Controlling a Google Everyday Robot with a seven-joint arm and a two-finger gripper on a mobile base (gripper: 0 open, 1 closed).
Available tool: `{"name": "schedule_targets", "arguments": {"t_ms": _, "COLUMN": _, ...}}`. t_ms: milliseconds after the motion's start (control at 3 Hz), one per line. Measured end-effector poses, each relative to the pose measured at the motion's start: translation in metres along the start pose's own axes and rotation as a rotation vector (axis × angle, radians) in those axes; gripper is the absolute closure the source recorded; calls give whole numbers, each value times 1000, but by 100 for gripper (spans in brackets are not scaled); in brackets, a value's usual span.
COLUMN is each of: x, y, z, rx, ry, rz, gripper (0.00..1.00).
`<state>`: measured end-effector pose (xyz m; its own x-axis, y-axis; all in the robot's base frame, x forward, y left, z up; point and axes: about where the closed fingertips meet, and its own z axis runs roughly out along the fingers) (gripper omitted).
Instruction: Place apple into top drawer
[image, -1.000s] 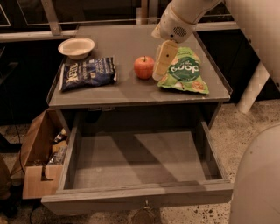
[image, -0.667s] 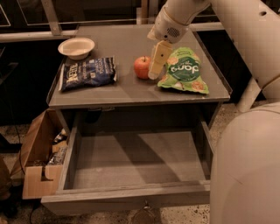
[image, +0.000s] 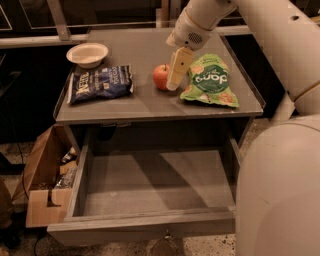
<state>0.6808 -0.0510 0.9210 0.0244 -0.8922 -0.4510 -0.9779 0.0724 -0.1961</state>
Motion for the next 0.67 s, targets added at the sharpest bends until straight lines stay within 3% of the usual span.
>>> {"name": "schedule_targets", "arguments": {"t_ms": 667, "x": 0, "y": -26, "z": 23, "rx": -21, "ry": -29, "rz": 11, "gripper": 0}}
